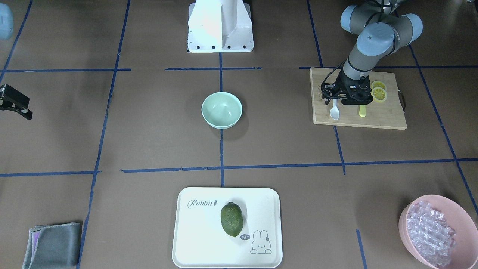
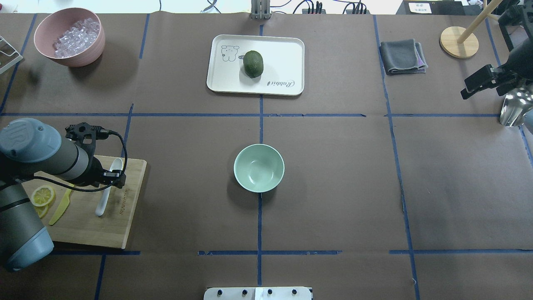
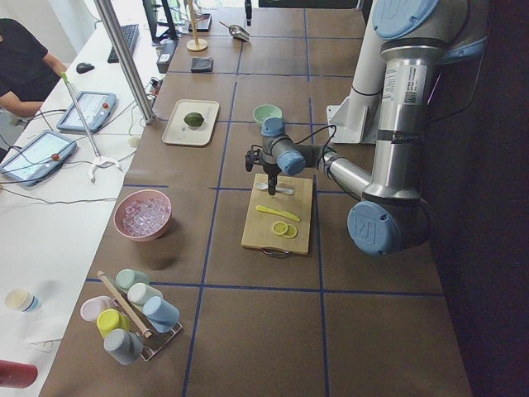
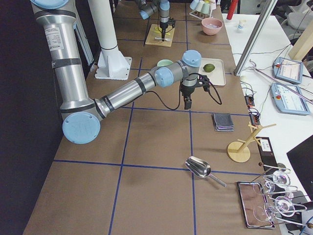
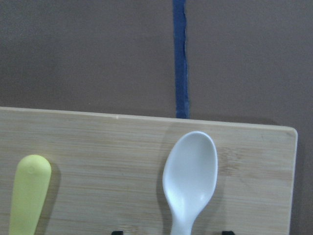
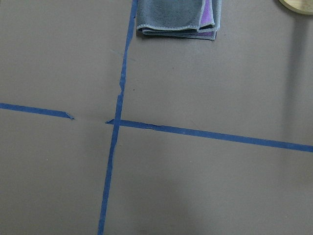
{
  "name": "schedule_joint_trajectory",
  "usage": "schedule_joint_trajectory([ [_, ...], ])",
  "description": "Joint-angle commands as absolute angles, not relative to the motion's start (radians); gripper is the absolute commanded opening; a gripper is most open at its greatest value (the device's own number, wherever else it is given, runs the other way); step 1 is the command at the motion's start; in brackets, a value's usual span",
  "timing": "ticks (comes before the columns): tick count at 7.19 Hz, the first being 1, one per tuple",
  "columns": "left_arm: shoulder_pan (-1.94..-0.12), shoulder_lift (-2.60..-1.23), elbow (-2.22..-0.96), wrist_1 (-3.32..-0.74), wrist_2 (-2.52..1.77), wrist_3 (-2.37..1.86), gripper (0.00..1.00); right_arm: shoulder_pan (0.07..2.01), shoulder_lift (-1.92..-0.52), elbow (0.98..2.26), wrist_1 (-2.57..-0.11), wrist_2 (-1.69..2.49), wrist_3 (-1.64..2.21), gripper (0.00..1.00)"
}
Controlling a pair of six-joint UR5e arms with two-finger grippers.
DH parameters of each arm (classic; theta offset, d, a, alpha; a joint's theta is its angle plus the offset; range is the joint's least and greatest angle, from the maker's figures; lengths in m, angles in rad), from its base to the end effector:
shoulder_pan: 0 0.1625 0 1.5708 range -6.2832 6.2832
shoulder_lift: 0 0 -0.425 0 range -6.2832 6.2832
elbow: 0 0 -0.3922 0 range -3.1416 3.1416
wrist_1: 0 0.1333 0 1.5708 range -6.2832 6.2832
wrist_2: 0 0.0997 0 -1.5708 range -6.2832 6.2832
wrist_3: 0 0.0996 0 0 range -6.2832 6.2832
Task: Place spoon in bowl
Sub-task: 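Grasp the white spoon with the left gripper while the right arm returns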
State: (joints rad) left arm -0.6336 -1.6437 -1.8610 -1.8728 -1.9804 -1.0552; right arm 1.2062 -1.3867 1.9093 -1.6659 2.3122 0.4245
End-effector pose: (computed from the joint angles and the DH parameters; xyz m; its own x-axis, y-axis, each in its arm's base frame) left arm 0.3736 -0.3907 0.4574 0.7218 0.0309 -0.6914 -0.0125 0.9994 0.0317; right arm -0.1304 -0.5270 0.4101 0.6706 -0.1278 0.7308 0.0530 0.9908 0.1247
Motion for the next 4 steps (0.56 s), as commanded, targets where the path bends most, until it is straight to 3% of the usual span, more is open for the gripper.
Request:
schedule_joint_trajectory([
  [1,-0.634,-1.644,-1.868,-1.871,-1.983,-1.055,0.23,1.207,-1.387,1.908,-1.666,2.312,0.425,0.99],
  [2,-0.635,-1.644,-1.871,-1.871,-1.983,-1.055,0.08,1.207,-1.387,1.908,-1.666,2.312,0.425,0.99],
  [4,-0.637,-1.644,-1.884,-1.87,-1.985,-1.057,0.0,1.207,-1.387,1.908,-1.666,2.312,0.425,0.99],
])
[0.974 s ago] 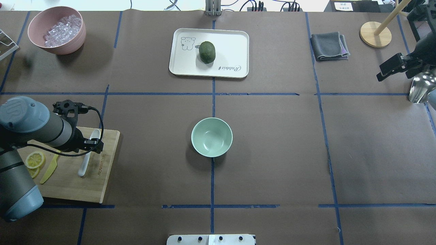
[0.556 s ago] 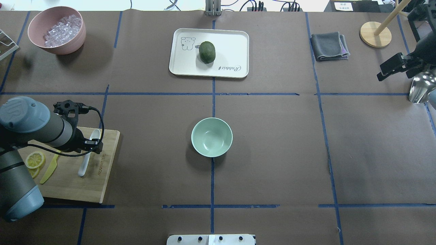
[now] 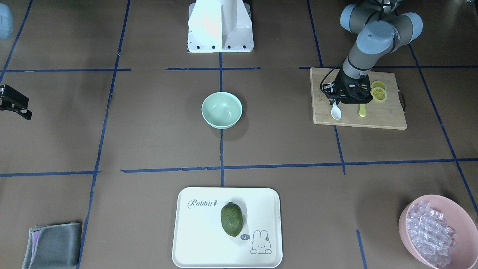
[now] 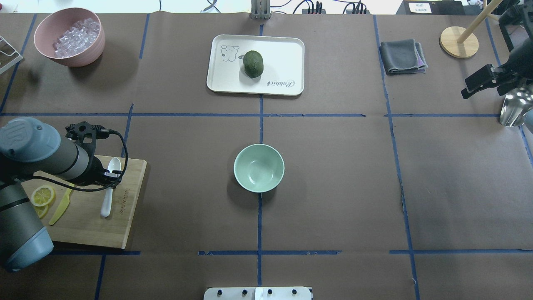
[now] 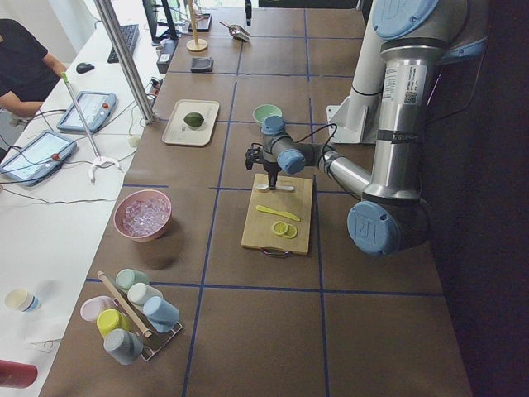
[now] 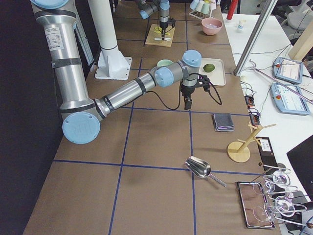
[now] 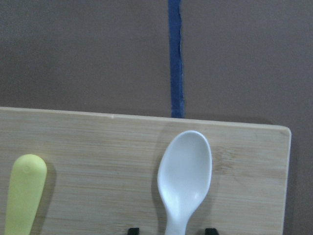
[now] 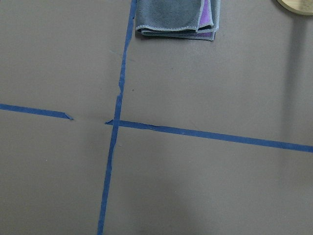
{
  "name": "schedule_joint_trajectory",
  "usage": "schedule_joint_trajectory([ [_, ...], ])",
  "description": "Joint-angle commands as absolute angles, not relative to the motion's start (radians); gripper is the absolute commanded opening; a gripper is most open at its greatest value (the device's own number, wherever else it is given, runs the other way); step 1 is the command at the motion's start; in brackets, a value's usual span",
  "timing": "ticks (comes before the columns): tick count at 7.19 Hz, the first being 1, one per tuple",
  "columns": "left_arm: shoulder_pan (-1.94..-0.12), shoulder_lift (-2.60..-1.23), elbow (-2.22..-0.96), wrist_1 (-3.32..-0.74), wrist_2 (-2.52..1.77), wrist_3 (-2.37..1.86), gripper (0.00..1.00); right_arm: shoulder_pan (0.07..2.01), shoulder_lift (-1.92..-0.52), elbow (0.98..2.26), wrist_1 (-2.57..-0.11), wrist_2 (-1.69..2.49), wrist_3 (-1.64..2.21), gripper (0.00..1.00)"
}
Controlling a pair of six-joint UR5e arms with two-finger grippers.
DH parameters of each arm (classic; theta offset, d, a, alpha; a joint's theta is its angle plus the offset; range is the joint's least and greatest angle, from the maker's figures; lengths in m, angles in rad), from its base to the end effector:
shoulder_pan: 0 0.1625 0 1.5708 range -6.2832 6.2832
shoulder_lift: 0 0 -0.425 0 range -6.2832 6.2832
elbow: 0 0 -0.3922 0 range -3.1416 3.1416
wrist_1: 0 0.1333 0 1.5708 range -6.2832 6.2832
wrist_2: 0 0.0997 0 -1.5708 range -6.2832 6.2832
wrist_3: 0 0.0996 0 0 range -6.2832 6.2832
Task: Place spoon in bowl
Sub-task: 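Grasp the white spoon with the left gripper while the right arm returns, then carry the white spoon with the left gripper over the green bowl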
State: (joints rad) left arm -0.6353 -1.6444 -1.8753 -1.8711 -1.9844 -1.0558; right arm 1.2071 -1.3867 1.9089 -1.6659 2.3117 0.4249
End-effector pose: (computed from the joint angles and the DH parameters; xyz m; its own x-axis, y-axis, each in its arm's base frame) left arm 0.3717 -0.3899 0.4500 0.7130 0.0346 -0.7003 -0.0124 0.9992 0.0368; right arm -0.1300 -0.5272 0.4103 0.6711 -0.1265 0.7305 0.0517 0.9909 0.1242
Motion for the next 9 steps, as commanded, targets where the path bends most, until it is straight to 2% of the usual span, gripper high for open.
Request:
schedule_joint_trajectory([
  [1,-0.64,-1.638,-1.905,-1.862,-2.008,-1.055,0.0,1.209,-1.388,1.908,-1.666,2.312,0.425,0.99],
  [3,-0.649,-1.632,-1.974,-1.821,-2.051,-1.055,0.0,1.215,-1.388,1.908,-1.666,2.312,0.425,0.99],
  [4,-0.653,-1.669,-2.029,-1.693,-2.081,-1.055,0.0,1.223,-1.39,1.908,-1.667,2.313,0.423,0.99],
  [5,-0.661,-1.783,-2.055,-1.551,-2.085,-1.058,0.0,1.227,-1.39,1.908,-1.666,2.313,0.423,0.99],
  [7,-0.647,-2.044,-1.981,-1.425,-2.085,-1.235,0.0,1.232,-1.405,1.911,-1.663,2.315,0.42,0.99],
  [9,-0.562,-2.205,-1.826,-1.478,-2.077,-1.415,0.0,1.247,-1.425,1.91,-1.657,2.313,0.379,0.99],
])
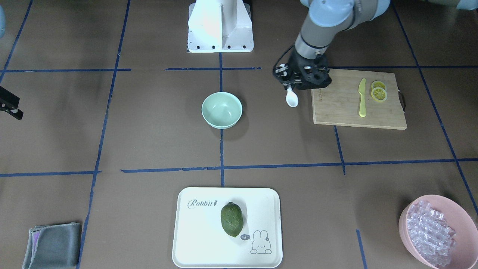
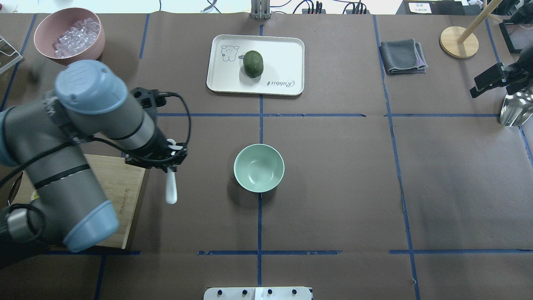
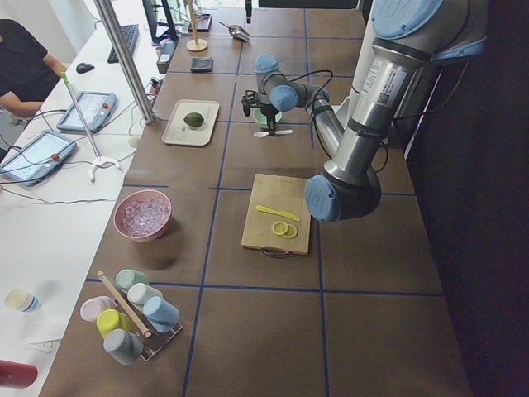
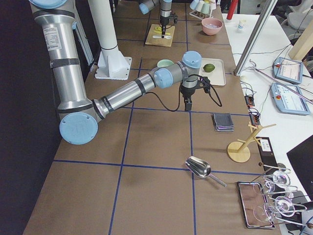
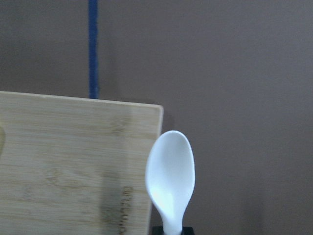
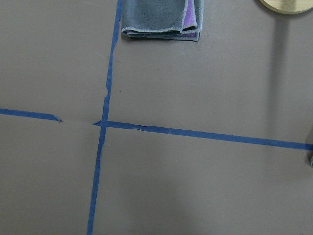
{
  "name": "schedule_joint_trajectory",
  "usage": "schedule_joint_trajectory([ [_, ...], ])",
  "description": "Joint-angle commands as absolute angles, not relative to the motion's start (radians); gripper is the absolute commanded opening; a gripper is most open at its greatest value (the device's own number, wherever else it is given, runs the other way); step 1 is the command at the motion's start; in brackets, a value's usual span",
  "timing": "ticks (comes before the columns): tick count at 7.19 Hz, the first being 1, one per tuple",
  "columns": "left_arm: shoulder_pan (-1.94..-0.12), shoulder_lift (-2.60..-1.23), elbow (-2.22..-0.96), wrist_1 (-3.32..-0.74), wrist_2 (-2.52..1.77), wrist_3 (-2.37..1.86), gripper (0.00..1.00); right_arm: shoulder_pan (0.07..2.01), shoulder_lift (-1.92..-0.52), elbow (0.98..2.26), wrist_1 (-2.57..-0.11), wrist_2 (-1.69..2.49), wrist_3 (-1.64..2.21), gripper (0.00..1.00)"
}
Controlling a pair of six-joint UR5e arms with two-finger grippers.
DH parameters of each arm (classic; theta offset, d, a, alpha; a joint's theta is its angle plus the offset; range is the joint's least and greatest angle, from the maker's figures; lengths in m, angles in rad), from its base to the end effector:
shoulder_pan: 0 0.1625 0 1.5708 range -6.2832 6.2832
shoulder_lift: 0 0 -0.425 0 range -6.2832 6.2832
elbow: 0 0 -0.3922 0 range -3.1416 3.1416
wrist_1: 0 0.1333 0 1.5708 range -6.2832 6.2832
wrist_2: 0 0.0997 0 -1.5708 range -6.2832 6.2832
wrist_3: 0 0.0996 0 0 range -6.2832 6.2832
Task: Place spoon in bowl
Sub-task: 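Carry the white spoon with the left gripper over the green bowl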
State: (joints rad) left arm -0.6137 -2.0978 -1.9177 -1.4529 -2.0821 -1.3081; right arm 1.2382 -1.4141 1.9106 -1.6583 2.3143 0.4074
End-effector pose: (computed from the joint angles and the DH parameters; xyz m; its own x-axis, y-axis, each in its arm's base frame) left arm 0.4399 -0.4133 0.2239 0.6336 -0.1693 -0.7549 0.0655 0.9840 -0.1656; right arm -0.1114 -0.5242 0.4231 0.6768 -0.1107 0.7278 0.0342 0.9923 0.1191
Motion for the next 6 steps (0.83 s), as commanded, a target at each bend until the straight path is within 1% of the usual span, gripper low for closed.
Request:
schedule_joint_trajectory([
  [1,-0.537,-2.294,-1.715,-1.561,-2.075,-1.507,0.0,1.267,-1.46,1.907,-1.655,2.313,0.317,0.99],
  [2,-0.52,-2.372,-1.606,-1.604,-2.074,-1.549,0.0,1.299,-1.494,1.904,-1.655,2.312,0.237,0.99],
  [3,-0.515,-2.391,-1.583,-1.62,-2.074,-1.554,0.0,1.327,-1.511,1.893,-1.655,2.312,0.195,0.99],
  [5,-0.515,-2.395,-1.578,-1.62,-2.074,-1.554,0.0,1.345,-1.531,1.89,-1.655,2.312,0.156,0.99],
  [6,-0.514,-2.395,-1.572,-1.623,-2.074,-1.554,0.09,1.347,-1.529,1.89,-1.655,2.312,0.156,0.99],
])
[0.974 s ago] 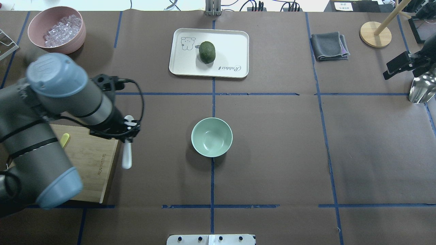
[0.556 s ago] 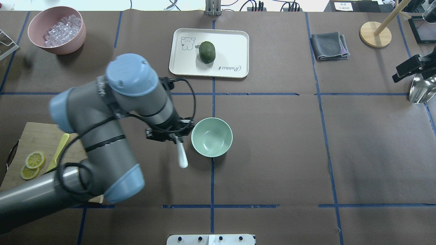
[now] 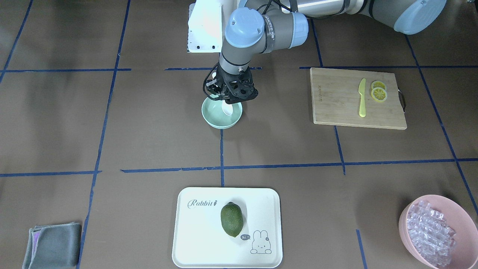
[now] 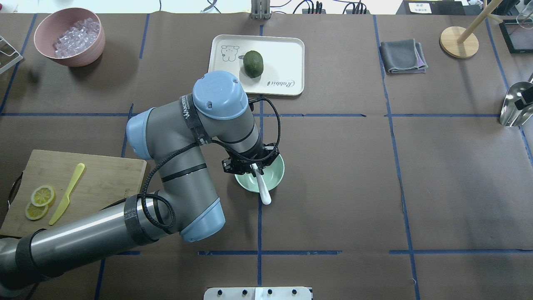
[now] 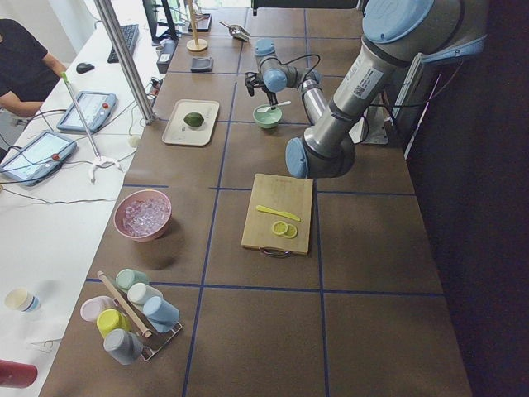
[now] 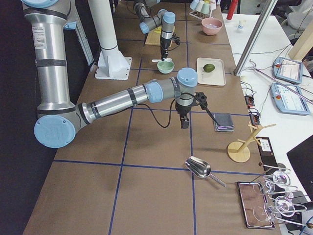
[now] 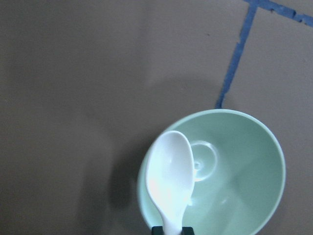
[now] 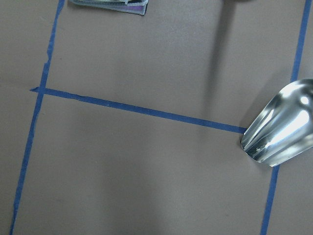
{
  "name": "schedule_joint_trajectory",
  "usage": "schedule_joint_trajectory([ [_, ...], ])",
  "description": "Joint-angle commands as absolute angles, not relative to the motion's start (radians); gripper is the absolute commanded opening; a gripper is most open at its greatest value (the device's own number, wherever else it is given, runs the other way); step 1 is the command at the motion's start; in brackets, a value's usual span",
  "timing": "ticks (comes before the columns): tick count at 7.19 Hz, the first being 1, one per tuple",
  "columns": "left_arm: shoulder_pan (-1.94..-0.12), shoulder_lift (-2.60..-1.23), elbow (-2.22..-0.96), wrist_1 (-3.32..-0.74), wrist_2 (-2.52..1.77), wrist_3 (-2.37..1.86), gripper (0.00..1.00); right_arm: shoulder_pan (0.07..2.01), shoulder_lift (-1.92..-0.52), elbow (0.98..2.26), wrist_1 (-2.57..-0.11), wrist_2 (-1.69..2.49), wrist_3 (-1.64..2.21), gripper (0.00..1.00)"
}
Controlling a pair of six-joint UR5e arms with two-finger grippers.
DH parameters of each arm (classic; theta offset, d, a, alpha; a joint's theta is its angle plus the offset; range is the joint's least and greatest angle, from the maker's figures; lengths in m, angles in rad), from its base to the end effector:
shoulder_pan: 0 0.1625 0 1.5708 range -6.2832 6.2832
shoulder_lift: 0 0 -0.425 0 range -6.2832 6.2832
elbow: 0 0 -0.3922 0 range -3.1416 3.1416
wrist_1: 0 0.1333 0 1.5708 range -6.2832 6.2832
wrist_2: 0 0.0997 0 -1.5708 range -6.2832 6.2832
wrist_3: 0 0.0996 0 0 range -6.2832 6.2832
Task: Place spoon in bowl
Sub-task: 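Carry the white spoon with the left gripper over the green bowl, then lower the spoon into the bowl and open the left gripper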
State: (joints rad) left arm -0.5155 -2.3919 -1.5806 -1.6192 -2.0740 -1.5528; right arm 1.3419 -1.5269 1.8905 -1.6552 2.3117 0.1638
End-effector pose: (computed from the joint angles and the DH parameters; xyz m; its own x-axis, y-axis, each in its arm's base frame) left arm 0.5725 -0.4224 0.1413 0.5567 -0.2973 -0.7757 0.0987 0.9508 -0.2936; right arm -0.0494 -0.5032 0.4908 0.7029 -0.1912 0.6851 0.1049 0.9805 0.1661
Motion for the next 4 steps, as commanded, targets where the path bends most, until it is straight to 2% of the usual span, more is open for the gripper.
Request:
schedule_joint_trajectory([
  [1,-0.512,-2.395,-1.571,-1.621,-2.074,-1.554,0.73,1.347,-1.529,1.89,-1.655,2.31,0.156,0.99],
  [2,-0.512,-2.396,-1.571,-1.62,-2.059,-1.554,1.0,1.347,-1.529,1.89,-1.655,2.31,0.156,0.99],
  [4,-0.512,-2.395,-1.578,-1.62,-2.057,-1.552,1.0,1.347,-1.529,1.888,-1.655,2.31,0.156,0.99],
])
